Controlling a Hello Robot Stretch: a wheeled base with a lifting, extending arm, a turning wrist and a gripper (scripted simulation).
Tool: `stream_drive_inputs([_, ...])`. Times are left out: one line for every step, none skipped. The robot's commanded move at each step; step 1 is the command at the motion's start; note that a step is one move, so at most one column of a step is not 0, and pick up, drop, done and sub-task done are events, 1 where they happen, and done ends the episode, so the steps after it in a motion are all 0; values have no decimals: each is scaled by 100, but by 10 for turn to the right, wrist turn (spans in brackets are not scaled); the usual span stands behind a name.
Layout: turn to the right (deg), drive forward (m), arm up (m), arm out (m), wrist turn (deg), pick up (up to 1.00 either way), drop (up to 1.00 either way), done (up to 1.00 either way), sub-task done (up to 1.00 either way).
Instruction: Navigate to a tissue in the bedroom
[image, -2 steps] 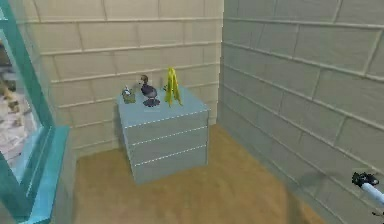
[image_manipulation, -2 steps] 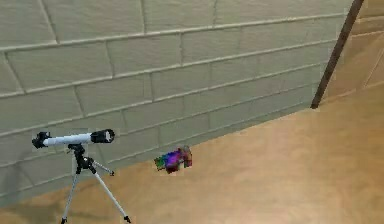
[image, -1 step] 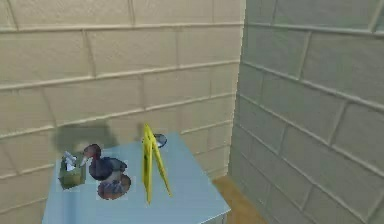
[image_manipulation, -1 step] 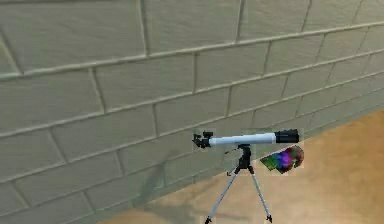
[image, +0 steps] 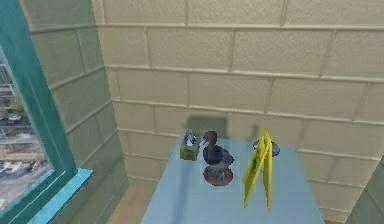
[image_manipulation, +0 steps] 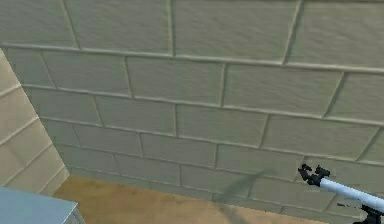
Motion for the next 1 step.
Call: stream_drive_inputs([0,0,0,0,0,0,0,100,0])
